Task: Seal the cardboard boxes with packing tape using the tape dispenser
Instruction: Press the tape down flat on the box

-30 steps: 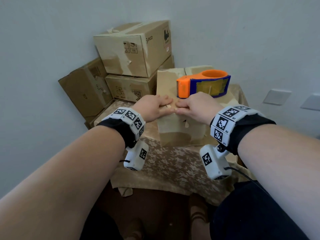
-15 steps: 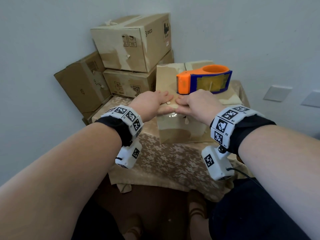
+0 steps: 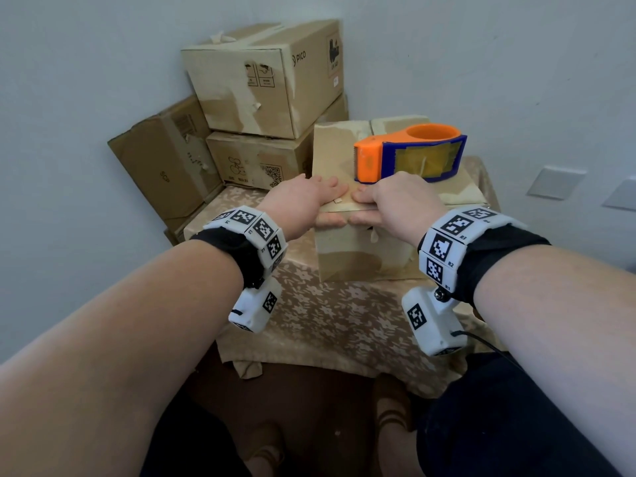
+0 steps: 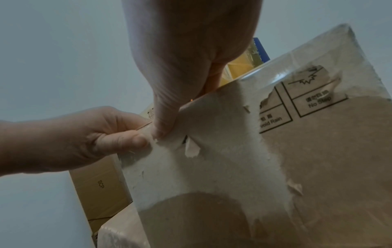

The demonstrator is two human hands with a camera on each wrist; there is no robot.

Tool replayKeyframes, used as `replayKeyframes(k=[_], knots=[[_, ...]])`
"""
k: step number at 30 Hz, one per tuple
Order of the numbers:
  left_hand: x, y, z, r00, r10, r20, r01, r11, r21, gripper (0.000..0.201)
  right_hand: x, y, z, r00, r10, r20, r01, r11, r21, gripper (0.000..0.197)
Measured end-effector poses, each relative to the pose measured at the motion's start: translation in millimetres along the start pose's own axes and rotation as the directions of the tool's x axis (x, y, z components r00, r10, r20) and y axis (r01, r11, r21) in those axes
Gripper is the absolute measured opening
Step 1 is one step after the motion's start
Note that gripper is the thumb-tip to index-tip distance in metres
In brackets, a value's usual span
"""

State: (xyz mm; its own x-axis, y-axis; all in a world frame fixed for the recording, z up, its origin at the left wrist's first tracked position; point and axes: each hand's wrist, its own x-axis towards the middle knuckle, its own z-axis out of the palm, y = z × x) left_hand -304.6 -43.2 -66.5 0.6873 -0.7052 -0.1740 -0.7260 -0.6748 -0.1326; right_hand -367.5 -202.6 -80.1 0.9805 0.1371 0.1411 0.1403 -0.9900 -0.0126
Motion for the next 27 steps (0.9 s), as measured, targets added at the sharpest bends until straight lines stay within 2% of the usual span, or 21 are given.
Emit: replayKeyframes(k=[5,15,18,21,24,27], knots=[[3,-5,4,1.0,0.01,-0.03,-0.011,1.0,-0.018,0.072,-1,-4,-1,0.999,0.036,0.0,-0.036,0.999,0.029,0.038],[12,-15,3,1.0,-0.012,0.014,0.012,0.999,0.048,0.088,6,-9,-2,0.999,0.026,0.037,-0.025,0.999,-0.036,0.04],[10,-22,1,0.998,-0.061,0.013,0.06,0.995,0.078,0.078,3,-4,-11,0.997,-0.006,0.083,0.003,0.999,0.035,0.044],[6,-26,-6,0.993,-0.109,-0.034,0.113,0.98,0.165,0.059,-5,7,-21,0.999,0.051,-0.009,-0.05,0.993,0.108,0.036],[7,-20,-16,0.991,-0.134,0.026,0.126,0.972,0.2,0.065,-16,19,-26,0.988,0.14,-0.072,-0.128,0.98,0.149,0.034],[11,-8,-19,0.993,-0.118,0.018,0.118,0.992,0.034,0.068,-21,28,-25,0.987,0.147,-0.068,-0.142,0.987,0.078,0.035]])
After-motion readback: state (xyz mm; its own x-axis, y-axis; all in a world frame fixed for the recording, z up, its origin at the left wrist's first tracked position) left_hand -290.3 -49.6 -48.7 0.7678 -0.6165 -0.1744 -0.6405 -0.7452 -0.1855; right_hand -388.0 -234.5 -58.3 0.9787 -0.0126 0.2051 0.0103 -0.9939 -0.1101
